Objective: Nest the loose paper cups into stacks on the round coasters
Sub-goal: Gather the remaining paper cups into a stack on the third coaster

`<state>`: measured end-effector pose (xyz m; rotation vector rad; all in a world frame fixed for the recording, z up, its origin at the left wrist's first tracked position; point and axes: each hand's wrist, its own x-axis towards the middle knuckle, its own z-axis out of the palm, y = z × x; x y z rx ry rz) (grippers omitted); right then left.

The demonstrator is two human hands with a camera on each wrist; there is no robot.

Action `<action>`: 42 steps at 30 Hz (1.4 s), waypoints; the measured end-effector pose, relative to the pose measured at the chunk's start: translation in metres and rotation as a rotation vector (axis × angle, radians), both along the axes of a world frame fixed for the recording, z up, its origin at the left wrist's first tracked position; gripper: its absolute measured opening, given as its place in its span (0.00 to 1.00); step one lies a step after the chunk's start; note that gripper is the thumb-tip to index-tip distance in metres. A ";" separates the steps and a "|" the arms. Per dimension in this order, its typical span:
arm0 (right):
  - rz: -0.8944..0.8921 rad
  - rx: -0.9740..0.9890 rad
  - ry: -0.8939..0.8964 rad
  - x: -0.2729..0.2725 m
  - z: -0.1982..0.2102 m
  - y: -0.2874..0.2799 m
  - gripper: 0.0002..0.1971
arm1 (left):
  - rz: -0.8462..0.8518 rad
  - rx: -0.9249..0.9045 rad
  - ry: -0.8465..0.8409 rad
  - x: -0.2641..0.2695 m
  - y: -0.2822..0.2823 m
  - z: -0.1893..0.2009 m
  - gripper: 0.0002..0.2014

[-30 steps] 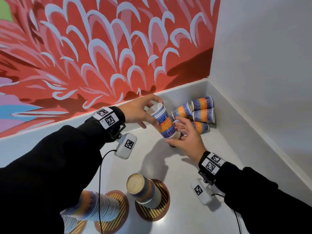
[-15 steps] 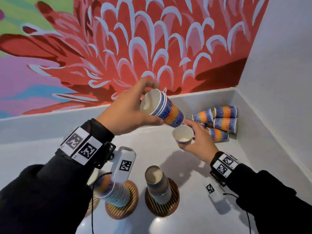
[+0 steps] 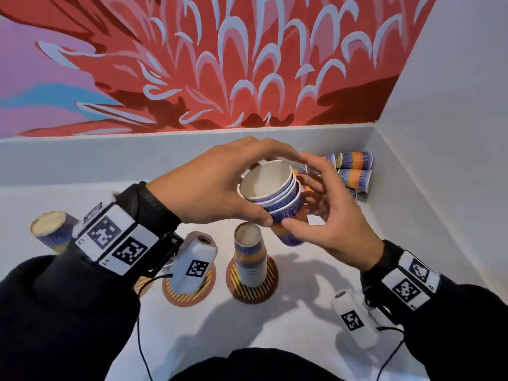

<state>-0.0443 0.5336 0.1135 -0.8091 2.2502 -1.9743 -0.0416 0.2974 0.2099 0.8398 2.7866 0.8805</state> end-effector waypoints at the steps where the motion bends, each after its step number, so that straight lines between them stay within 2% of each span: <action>1: 0.023 -0.042 -0.045 0.003 0.004 -0.001 0.44 | 0.001 0.017 -0.008 0.006 -0.003 -0.001 0.45; 5: 0.019 -0.142 -0.163 0.010 0.020 -0.002 0.39 | 0.129 0.149 -0.087 0.025 -0.019 -0.016 0.44; 7: 0.021 -0.179 -0.185 0.011 0.026 0.000 0.43 | 0.208 0.264 -0.111 0.029 -0.025 -0.036 0.42; 9: 0.019 -0.177 -0.154 0.014 0.030 -0.001 0.47 | 0.281 0.305 -0.093 0.032 -0.027 -0.062 0.39; 12: 0.006 -0.046 -0.037 0.019 0.029 -0.010 0.38 | 0.357 0.254 -0.054 0.035 -0.020 -0.100 0.38; 17: -0.089 0.095 0.012 0.014 0.013 -0.038 0.24 | 0.422 0.225 -0.051 0.034 -0.017 -0.137 0.36; 19: -0.107 0.110 -0.012 0.012 0.004 -0.043 0.22 | 0.425 0.221 -0.093 0.034 -0.023 -0.148 0.40; 21: -0.154 0.105 -0.056 0.014 -0.008 -0.047 0.22 | 0.410 0.206 -0.132 0.036 -0.030 -0.154 0.51; 23: -0.233 0.086 -0.102 0.018 -0.021 -0.051 0.21 | 0.385 0.216 -0.179 0.037 -0.038 -0.155 0.57; 27: -0.361 0.072 -0.169 0.028 -0.037 -0.057 0.16 | 0.314 0.235 -0.191 0.039 -0.052 -0.150 0.54; 31: -0.439 0.082 -0.176 0.032 -0.037 -0.065 0.15 | 0.264 0.319 -0.206 0.037 -0.060 -0.131 0.45; 34: -0.463 0.086 -0.139 0.028 -0.027 -0.064 0.15 | 0.225 0.405 -0.146 0.025 -0.060 -0.094 0.39; 37: -0.485 0.103 -0.082 0.016 -0.009 -0.057 0.14 | 0.184 0.458 -0.069 -0.001 -0.055 -0.041 0.35; 40: -0.498 0.094 -0.058 -0.010 0.008 -0.040 0.15 | 0.139 0.411 -0.021 -0.042 -0.037 0.008 0.31; 42: -0.515 0.163 -0.040 -0.034 0.011 -0.027 0.15 | 0.116 0.362 -0.044 -0.073 -0.020 0.029 0.30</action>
